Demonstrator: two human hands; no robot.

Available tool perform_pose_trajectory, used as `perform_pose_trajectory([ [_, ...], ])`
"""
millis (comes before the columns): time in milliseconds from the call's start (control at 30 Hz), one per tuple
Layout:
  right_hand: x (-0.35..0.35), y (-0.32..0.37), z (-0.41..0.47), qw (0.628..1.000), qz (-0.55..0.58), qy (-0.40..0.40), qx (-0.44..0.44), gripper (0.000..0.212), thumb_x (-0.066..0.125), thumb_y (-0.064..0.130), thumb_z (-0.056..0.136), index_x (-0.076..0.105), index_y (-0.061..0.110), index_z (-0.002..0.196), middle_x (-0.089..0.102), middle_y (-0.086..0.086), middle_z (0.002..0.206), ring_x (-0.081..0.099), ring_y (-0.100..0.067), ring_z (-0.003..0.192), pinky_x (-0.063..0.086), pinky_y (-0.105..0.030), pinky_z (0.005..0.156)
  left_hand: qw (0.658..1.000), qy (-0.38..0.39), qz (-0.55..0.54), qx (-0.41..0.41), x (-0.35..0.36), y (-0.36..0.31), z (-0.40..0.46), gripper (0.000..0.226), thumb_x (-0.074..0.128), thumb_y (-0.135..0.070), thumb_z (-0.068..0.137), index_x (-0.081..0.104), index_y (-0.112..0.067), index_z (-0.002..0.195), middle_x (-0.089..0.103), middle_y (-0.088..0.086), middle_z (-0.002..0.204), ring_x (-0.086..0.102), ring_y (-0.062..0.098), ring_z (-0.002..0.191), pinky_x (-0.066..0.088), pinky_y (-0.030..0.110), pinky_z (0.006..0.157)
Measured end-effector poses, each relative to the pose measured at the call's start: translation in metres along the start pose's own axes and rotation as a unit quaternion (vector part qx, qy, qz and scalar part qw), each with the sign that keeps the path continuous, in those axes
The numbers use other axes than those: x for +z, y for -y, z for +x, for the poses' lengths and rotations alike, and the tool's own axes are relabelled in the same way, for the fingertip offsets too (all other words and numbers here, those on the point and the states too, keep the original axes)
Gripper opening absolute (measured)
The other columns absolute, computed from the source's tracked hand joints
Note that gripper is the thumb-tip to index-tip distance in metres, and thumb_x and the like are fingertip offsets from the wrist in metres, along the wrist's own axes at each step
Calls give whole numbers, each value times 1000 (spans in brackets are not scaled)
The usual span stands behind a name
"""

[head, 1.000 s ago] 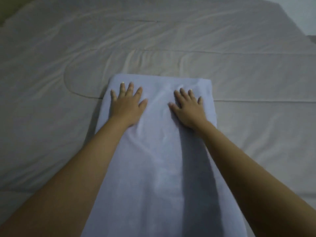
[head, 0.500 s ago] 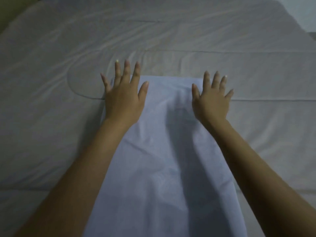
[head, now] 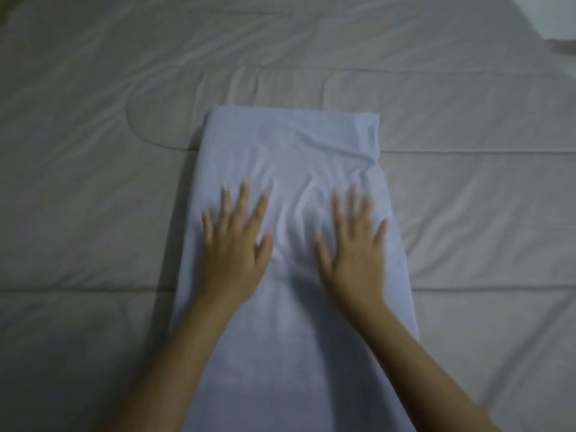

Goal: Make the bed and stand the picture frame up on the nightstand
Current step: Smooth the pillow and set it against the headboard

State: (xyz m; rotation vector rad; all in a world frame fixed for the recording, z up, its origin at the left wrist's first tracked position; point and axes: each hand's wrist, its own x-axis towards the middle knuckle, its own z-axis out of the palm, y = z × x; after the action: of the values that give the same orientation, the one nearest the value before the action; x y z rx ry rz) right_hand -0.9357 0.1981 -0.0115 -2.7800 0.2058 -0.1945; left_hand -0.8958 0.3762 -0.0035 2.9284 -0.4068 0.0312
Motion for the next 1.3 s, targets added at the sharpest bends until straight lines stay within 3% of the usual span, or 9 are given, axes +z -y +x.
perform_pose_trajectory([
  [133,16,-10,-25,986,-78,146,-4,60,28,49,97,20,26,152,13,-2,161,11,-27,150,17,-55,118,992,120,29,-12,9,1,-17,72,13,-56,90,34,-22,150,26,9,160,21,34,148,22,64,114],
  [300,-27,9,-48,998,2,-42,39,62,32,48,97,16,25,152,4,0,160,3,-26,150,-1,-42,121,998,-53,-11,-20,-21,-11,-59,59,27,-43,97,26,-22,152,18,9,162,11,35,150,9,60,116],
  [433,15,-10,-97,983,-92,157,-35,66,24,56,94,25,22,151,13,-3,160,18,-29,147,24,-57,112,990,134,53,4,19,-2,-102,61,24,-49,95,39,-22,148,27,8,159,26,36,146,32,66,107],
  [633,-20,8,-50,998,-5,-37,45,65,30,52,94,18,25,152,3,-1,160,4,-27,150,1,-46,119,993,-114,-17,-21,-20,-7,-53,60,32,-38,96,30,-16,151,22,15,160,14,41,148,11,56,117],
  [733,12,3,-50,990,-72,120,-1,63,26,52,94,22,26,151,10,0,160,9,-27,149,18,-59,116,996,67,55,-5,12,-4,-41,62,26,-45,93,36,-20,149,26,11,159,21,39,147,23,65,113],
  [800,19,0,-33,987,-70,144,15,64,20,53,94,22,26,151,14,-3,161,9,-28,149,17,-59,117,995,81,53,-8,20,-5,-24,63,26,-46,92,45,-17,144,38,13,154,31,40,143,29,67,109],
  [967,-2,5,45,996,0,-78,53,61,32,47,97,20,24,152,8,-8,162,5,-30,150,6,-48,118,992,-115,26,-39,-10,1,61,60,28,-41,96,27,-22,153,18,11,162,12,39,149,13,59,116],
  [1133,34,-11,86,985,-82,151,37,59,22,51,98,14,29,152,5,-1,162,3,-27,150,5,-55,119,993,87,59,-57,29,19,104,61,21,-47,98,18,-24,155,9,7,164,3,34,151,7,62,118],
  [1300,2,7,164,990,-21,-120,75,61,29,50,99,17,26,153,3,-8,162,1,-29,150,0,-53,118,985,-162,39,-44,-16,17,159,59,28,-41,100,18,-22,154,9,10,164,2,37,151,6,59,118],
])
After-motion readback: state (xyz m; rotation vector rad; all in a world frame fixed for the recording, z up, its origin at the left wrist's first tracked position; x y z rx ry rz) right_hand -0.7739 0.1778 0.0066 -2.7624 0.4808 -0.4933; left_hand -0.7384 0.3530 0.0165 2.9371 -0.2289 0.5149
